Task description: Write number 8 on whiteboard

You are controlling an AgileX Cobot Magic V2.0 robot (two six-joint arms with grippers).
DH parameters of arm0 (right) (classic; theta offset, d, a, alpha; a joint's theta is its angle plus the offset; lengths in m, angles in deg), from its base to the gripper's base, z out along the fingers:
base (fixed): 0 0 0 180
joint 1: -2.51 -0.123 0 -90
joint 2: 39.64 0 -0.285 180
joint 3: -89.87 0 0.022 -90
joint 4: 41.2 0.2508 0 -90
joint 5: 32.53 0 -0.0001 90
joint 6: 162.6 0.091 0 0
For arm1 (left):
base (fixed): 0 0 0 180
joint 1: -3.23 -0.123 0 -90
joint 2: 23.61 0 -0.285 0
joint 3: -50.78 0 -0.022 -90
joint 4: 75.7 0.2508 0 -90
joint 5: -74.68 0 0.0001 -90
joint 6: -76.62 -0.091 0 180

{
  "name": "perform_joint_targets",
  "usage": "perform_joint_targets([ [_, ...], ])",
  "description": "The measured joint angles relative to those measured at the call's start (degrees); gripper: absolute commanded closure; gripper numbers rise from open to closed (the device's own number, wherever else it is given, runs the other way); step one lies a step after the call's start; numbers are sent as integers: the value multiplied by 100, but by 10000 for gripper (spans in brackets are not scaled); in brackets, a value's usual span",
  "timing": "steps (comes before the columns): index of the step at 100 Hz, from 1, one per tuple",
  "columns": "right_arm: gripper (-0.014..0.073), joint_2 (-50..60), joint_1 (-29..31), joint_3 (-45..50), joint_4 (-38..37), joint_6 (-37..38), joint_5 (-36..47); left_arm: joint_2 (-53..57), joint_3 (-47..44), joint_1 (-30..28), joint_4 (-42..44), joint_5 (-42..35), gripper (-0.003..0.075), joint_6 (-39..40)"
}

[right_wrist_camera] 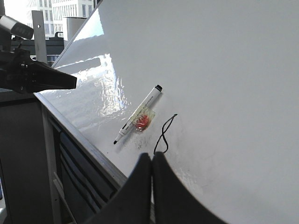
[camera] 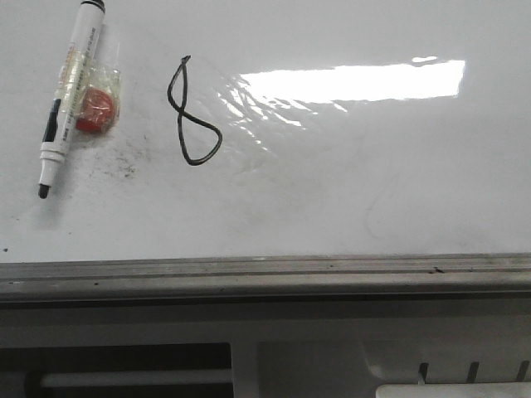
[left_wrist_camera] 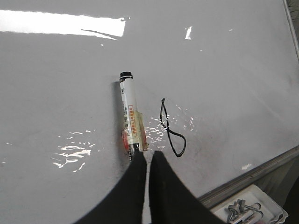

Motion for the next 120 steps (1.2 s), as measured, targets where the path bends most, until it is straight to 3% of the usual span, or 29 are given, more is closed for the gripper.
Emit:
perform_joint_targets([
  [28, 657, 0, 0, 0, 0, 0, 0, 236, -123, -218, 149, -13, 741, 0],
  [66, 657, 0, 0, 0, 0, 0, 0, 956, -1176, -2179, 386, -92, 741, -9],
  [87, 657, 0, 0, 0, 0, 0, 0, 1598, -1816, -2907, 386, -300, 741, 25],
  [120, 657, 0, 0, 0, 9, -11, 12, 1600, -1817, -3091, 444, 119, 741, 58],
])
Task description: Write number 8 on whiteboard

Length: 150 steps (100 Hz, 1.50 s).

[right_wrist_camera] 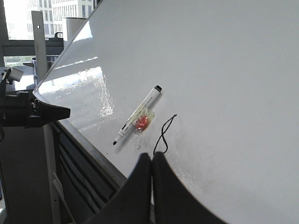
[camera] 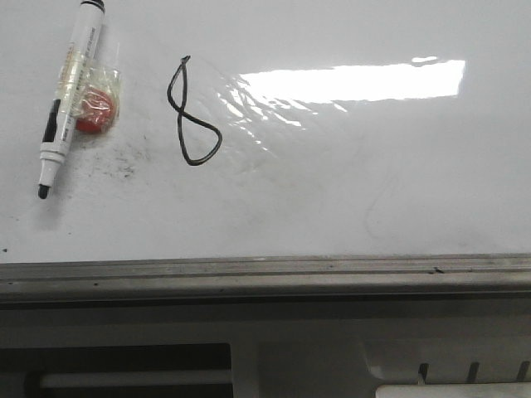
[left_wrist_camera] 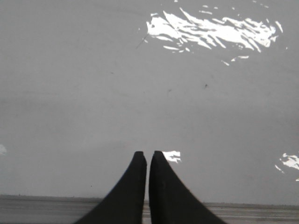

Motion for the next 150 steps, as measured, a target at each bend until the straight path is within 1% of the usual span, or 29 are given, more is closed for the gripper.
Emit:
perform_joint_targets([
  [17, 657, 0, 0, 0, 0, 0, 0, 0, 0, 0, 41, 486, 741, 0],
  [25, 657, 0, 0, 0, 0, 0, 0, 0, 0, 0, 42, 562, 741, 0],
  [129, 657, 0, 0, 10, 0, 13, 0, 0, 0, -8, 50, 570, 741, 0],
  [139, 657, 0, 172, 64, 0, 24, -36, 0, 0, -8, 50, 570, 741, 0],
  [150, 657, 0, 713, 209, 0, 24, -40, 0, 0, -8, 50, 570, 741, 0],
])
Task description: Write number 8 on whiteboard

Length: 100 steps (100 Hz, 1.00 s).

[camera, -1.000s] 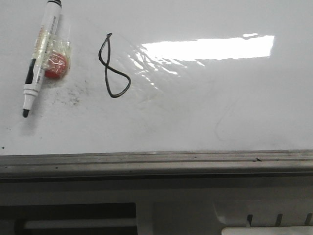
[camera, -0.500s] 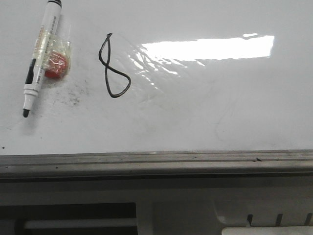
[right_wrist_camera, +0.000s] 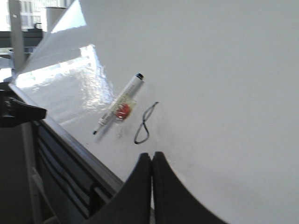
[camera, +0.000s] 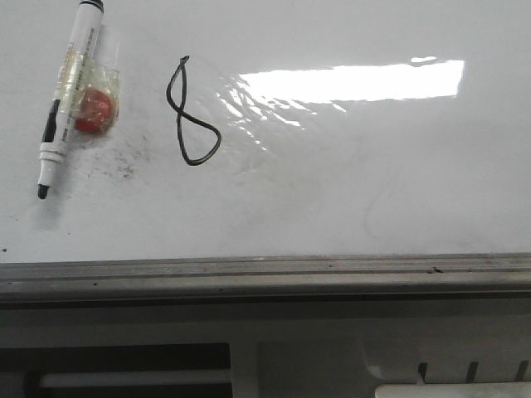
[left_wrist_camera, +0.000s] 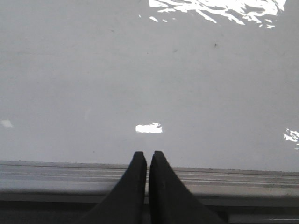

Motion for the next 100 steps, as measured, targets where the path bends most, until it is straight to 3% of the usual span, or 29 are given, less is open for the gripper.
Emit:
perform_joint_targets([
  [14, 657, 0, 1065, 405, 0, -10, 449, 0, 0, 0, 0, 6, 741, 0],
  [40, 657, 0, 3284, 1431, 150, 2, 2491, 0, 0, 0, 0, 6, 741, 0],
  [53, 657, 9, 4228, 1516, 229, 166, 2661, 0, 0, 0, 0, 6, 741, 0],
  [73, 657, 9, 5326, 1516, 244, 236, 1689, 0, 0, 0, 0, 6, 741, 0],
  [100, 657, 365, 5512, 1516, 211, 245, -254, 0, 0, 0, 0, 6, 741, 0],
])
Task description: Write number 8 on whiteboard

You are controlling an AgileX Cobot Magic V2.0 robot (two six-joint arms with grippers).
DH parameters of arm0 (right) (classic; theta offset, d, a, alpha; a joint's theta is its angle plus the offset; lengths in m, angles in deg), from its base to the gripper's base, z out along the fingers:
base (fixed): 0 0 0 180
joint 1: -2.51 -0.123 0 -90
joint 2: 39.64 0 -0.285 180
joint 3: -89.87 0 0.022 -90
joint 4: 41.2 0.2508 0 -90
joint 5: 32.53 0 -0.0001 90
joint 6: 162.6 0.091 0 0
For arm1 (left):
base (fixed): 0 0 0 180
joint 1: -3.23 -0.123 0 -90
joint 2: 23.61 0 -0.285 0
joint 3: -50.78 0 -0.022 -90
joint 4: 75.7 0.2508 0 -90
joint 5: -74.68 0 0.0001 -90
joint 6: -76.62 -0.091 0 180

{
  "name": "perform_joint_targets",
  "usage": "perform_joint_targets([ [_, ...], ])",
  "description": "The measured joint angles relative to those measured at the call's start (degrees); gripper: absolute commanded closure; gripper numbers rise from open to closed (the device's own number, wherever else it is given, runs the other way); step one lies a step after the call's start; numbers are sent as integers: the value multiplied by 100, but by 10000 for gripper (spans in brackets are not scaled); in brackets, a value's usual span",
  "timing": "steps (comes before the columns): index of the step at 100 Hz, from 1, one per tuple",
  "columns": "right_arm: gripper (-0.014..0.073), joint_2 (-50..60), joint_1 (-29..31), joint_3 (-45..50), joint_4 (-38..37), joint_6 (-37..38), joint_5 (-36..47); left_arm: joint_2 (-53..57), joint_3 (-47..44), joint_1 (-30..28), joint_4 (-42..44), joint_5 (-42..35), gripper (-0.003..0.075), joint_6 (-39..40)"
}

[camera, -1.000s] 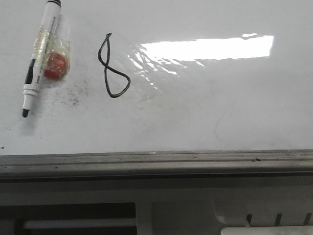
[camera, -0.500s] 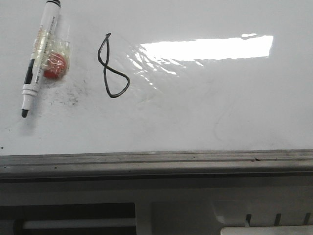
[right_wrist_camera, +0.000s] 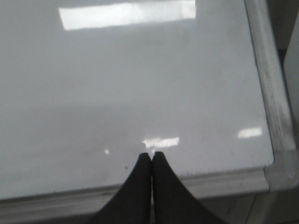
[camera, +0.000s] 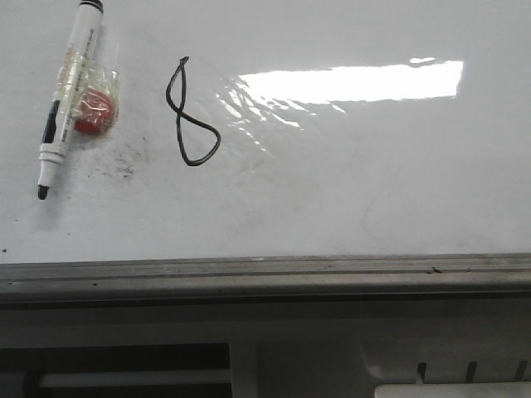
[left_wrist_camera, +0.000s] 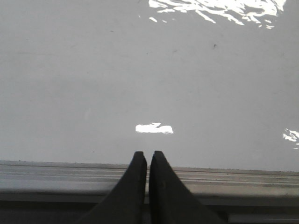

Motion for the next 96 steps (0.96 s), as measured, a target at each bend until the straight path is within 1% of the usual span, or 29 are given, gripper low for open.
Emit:
perform_joint_targets([
  [12, 657, 26, 0, 0, -14, -10, -309, 0, 0, 0, 0, 0, 741, 0],
  [96, 657, 26, 0, 0, -14, -46, -312, 0, 0, 0, 0, 0, 741, 0],
])
